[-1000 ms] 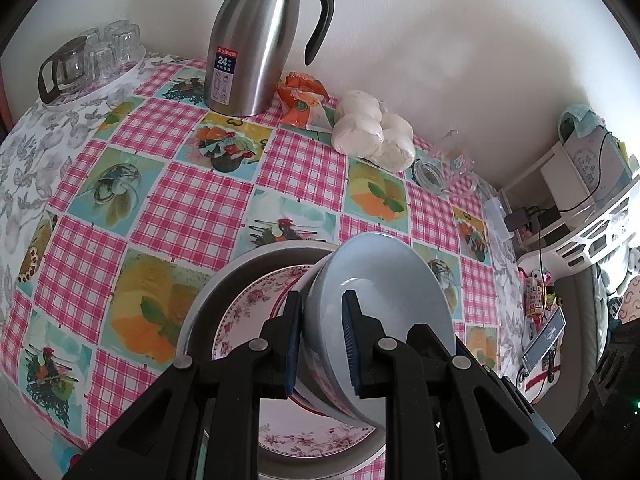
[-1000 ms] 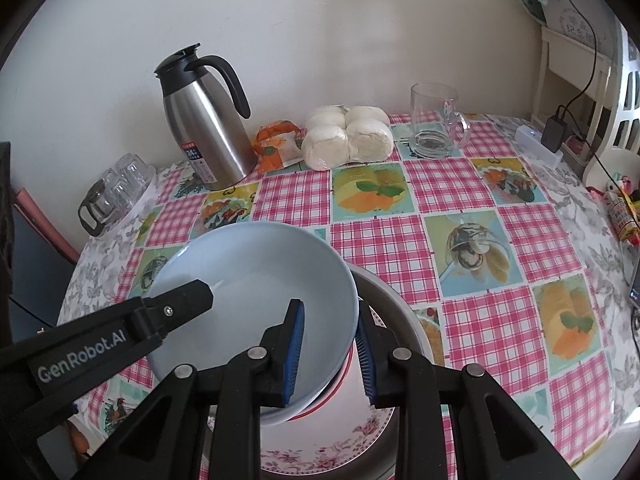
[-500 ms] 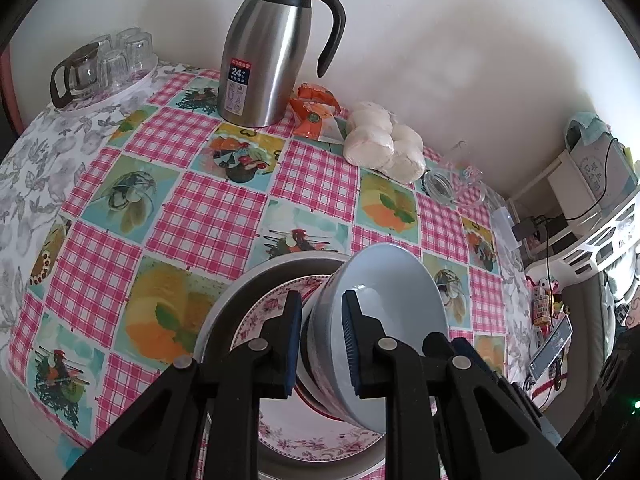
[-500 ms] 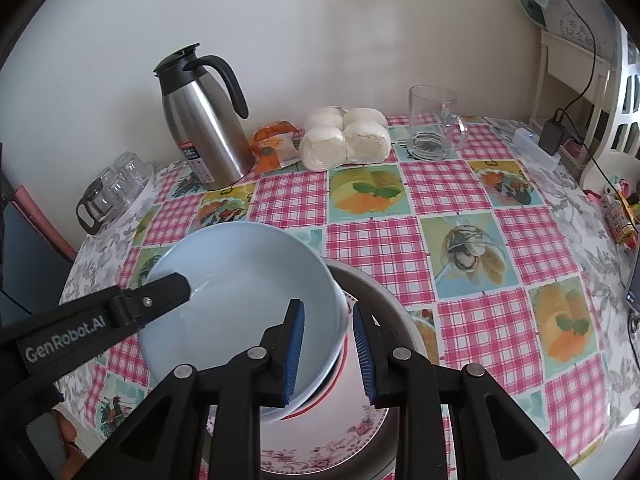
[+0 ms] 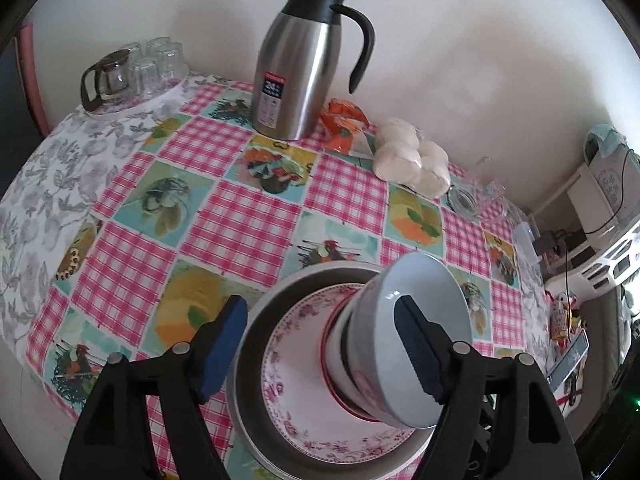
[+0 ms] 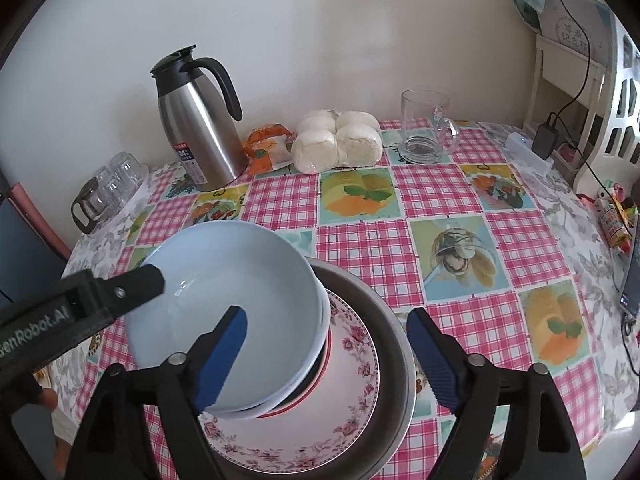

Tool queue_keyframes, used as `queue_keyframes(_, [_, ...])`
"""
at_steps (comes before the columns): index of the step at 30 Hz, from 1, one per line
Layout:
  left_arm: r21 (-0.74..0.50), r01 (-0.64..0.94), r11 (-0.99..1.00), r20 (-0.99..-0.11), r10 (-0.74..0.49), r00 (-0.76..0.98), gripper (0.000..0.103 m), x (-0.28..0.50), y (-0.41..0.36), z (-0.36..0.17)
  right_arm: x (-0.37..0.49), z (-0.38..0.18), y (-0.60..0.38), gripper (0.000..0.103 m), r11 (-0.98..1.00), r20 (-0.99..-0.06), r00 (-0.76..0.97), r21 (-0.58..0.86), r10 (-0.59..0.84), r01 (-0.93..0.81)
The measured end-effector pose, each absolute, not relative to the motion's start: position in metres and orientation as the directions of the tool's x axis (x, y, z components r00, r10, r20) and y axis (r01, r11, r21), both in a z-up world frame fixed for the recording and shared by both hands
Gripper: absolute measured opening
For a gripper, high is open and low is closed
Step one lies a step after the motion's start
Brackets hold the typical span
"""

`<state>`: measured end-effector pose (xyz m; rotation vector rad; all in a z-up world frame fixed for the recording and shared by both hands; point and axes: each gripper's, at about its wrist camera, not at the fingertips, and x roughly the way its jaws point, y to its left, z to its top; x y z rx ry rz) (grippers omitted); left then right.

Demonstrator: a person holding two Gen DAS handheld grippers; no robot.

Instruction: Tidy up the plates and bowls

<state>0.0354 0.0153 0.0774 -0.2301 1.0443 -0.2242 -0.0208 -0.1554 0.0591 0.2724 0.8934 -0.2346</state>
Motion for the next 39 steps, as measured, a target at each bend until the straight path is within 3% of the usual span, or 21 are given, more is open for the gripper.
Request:
queue_keyframes(5, [-0.26, 0.059, 0.964, -0.826, -0.254, 0.503, 0.08, 0.034, 0.02, 0.077, -0.022, 0.06, -0.157, 0.09, 0.939, -0.788, 0.609, 0.134, -0.094, 0.318])
queue_keyframes(7, [-0.251, 0.051, 0.967, -0.823, -0.241, 0.514, 0.092, 0.034, 0.022, 0.077, -0.022, 0.06, -0.157, 0.092, 0.938, -0.788, 0.609, 0.135, -0.093, 0.319])
queue_keyframes(13, [-0.244, 0.033, 0.969, -0.819, -0.224, 0.529, 0.093, 0.032, 0.026, 0.078, -0.023, 0.06, -0.157, 0.103, 0.942, -0.784, 0.614, 0.13, -0.094, 0.31])
queue_keyframes(39, [-0.171, -0.022, 0.985, -0.79, -0.123, 0.601, 0.093, -0.002, 0.044, 0.085, -0.058, 0.065, -0.16, 0.103, 0.948, -0.761, 0.644, 0.14, -0.082, 0.286])
